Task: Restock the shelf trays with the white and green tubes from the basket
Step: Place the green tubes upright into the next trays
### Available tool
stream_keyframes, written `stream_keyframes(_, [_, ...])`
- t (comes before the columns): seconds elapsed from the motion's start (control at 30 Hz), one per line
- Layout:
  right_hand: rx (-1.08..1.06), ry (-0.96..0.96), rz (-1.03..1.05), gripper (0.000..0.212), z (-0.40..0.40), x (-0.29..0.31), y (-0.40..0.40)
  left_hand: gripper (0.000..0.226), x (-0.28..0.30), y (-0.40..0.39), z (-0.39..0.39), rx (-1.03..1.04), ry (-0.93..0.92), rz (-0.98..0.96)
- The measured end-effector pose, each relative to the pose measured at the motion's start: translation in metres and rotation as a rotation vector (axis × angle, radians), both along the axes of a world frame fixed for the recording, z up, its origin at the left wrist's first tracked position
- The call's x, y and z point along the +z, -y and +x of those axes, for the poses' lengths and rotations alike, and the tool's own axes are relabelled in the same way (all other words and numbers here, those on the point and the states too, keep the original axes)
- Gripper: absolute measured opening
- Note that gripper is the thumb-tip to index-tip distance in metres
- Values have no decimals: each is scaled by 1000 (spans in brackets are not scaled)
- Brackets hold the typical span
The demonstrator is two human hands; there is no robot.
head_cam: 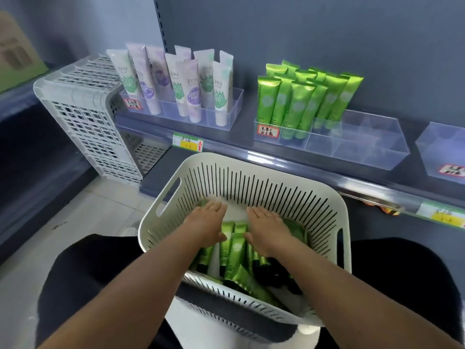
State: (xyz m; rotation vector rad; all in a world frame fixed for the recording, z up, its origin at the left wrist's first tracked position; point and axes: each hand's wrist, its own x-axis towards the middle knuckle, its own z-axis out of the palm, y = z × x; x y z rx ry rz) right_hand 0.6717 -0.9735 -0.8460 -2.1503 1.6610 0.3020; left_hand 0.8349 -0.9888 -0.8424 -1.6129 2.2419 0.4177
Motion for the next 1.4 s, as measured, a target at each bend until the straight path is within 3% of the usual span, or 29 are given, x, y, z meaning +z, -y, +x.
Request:
stream_keyframes(0.27, [20,-27,150,78,12,-42,19,95,-34,31,-2,-120,90,188])
stream_keyframes(0.53, [67,-80,172,75,23,-70,41,98,-76,48,-15,-237,184,171])
stream_keyframes(0.77, [84,-137,177,46,31,-72,52,89,-83,53,-26,-225,162,130])
stream_keyframes(1.0, [33,-115,145,34,24,-58,48,90,-73,53,-17,-156,204,165])
stream_keyframes(1.2, [-110,127,165,51,16,-48,45,37,-48,55,-6,-161,52,93])
stream_keyframes(1.4, [-209,234,113,17,9,-27,37,26,-21,40,-5,-82,-137,138])
